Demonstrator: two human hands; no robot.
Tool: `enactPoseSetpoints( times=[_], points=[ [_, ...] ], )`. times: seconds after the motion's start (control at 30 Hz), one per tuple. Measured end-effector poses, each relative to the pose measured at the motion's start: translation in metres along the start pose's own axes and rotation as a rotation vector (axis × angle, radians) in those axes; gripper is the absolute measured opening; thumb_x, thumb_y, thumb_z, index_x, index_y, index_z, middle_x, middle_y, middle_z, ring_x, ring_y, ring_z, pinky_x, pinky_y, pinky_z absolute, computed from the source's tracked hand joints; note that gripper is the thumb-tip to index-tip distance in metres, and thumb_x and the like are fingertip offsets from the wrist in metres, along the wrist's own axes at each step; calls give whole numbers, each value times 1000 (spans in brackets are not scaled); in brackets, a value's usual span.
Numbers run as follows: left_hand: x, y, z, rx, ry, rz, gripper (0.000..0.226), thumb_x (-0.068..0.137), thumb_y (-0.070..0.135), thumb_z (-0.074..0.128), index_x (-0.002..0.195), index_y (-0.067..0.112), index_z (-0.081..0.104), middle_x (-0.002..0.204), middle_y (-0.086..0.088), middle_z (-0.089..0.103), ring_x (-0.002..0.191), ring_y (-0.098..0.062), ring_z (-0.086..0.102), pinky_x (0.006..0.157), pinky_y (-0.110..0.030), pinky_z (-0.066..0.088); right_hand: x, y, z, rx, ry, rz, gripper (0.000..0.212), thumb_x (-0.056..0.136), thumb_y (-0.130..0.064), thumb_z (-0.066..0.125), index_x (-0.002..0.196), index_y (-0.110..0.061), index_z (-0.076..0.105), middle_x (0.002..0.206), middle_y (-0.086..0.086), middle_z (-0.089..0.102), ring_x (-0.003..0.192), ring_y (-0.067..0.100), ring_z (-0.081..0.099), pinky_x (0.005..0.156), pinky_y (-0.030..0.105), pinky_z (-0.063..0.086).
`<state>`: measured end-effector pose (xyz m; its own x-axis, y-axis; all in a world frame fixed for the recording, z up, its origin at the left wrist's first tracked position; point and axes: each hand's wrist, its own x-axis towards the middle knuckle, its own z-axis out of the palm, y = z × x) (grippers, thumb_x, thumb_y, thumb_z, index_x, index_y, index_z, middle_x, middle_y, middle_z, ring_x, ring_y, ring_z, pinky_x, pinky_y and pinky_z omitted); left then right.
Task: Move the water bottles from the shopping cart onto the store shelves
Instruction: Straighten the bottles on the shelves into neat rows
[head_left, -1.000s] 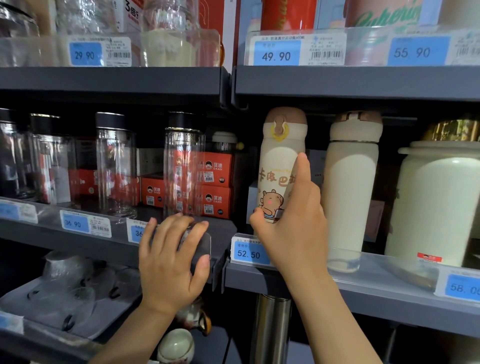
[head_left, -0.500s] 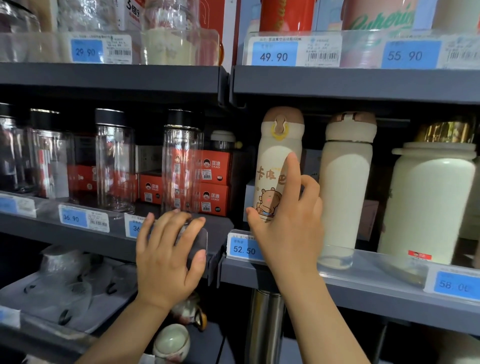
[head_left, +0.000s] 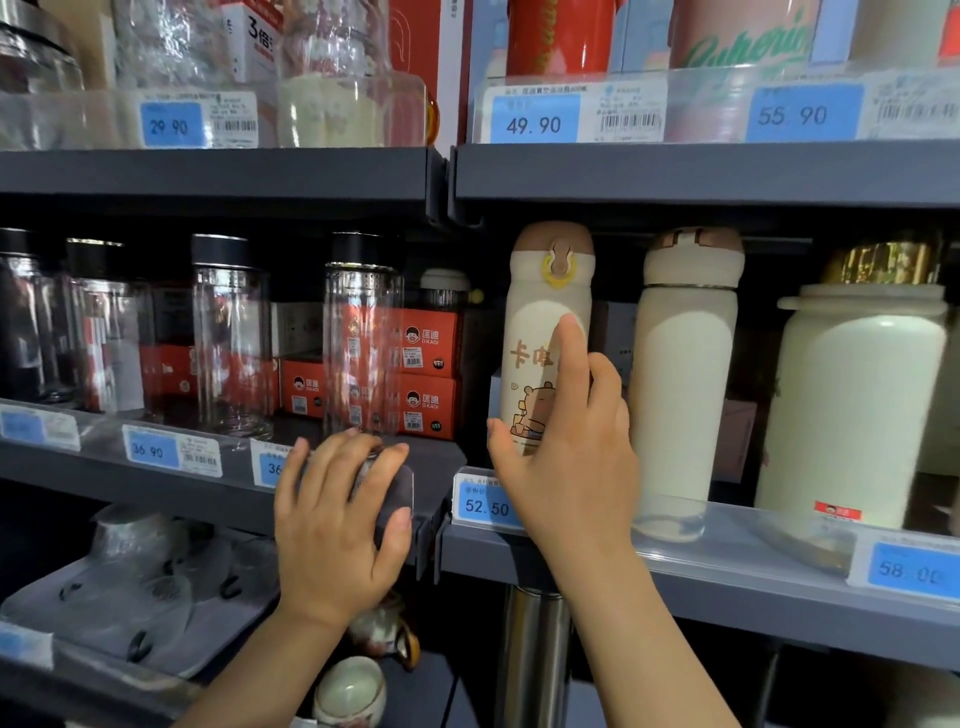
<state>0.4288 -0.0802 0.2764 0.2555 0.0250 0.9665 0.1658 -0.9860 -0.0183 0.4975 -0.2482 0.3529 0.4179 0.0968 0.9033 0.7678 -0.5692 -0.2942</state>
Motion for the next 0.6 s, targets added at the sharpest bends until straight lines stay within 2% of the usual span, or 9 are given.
enactPoseSetpoints(
  times=[0.07, 0.13, 0.2, 0.27, 0.37, 0.47, 0.53, 0.6],
  points=[
    [0, 0, -1, -2, 7, 10, 41, 96, 40, 29, 120, 15, 52, 111, -15, 64, 114, -30, 50, 110, -50, 25, -2, 4, -4, 17, 40, -70, 91, 75, -35, 75, 147, -23, 20, 139, 18, 41, 118, 35, 46, 82, 42, 51],
    [0, 0, -1, 8, 22, 18, 39, 91, 36, 35, 119, 15, 52, 110, -16, 64, 114, -31, 50, 110, -51, 25, -8, 12, -13, 36, 90, -176, 78, 80, -33, 69, 145, -18, 28, 140, 19, 40, 125, 33, 42, 98, 40, 43],
    [0, -1, 0, 14, 33, 22, 39, 89, 34, 37, 119, 14, 52, 109, -18, 64, 113, -32, 50, 108, -53, 26, -15, 24, -25, 33, 159, -250, 67, 83, -29, 64, 141, -16, 33, 140, 16, 39, 127, 30, 41, 104, 35, 35],
    [0, 0, 1, 16, 37, 22, 39, 89, 34, 37, 119, 14, 53, 109, -18, 64, 113, -33, 51, 107, -54, 28, -13, 39, -39, -22, 231, -263, 62, 84, -27, 66, 137, -14, 37, 138, 16, 39, 124, 30, 41, 102, 37, 35],
    [0, -1, 2, 12, 40, 25, 40, 88, 34, 37, 119, 14, 53, 109, -18, 64, 112, -33, 51, 107, -53, 28, -3, 60, -51, -127, 286, -150, 65, 80, -26, 72, 134, -13, 40, 134, 22, 46, 119, 35, 43, 95, 39, 36],
    [1, -1, 2, 15, 51, 35, 40, 88, 34, 38, 119, 14, 54, 110, -18, 64, 112, -33, 51, 108, -50, 26, -2, 68, -53, -116, 194, 6, 79, 73, -31, 80, 138, -17, 38, 139, 19, 41, 119, 38, 44, 82, 49, 48],
    [0, -1, 1, 13, 51, 35, 40, 88, 34, 38, 119, 14, 54, 111, -17, 64, 113, -33, 51, 109, -48, 25, -4, 68, -53, -107, 160, 58, 86, 70, -34, 81, 140, -21, 34, 139, 16, 40, 118, 39, 47, 70, 47, 52],
    [0, -1, 0, 12, 42, 30, 40, 89, 34, 38, 120, 14, 54, 112, -17, 64, 114, -33, 51, 110, -49, 24, -3, 67, -52, -114, 135, 77, 89, 69, -36, 82, 140, -26, 29, 139, 14, 40, 114, 39, 51, 65, 42, 50]
  ],
)
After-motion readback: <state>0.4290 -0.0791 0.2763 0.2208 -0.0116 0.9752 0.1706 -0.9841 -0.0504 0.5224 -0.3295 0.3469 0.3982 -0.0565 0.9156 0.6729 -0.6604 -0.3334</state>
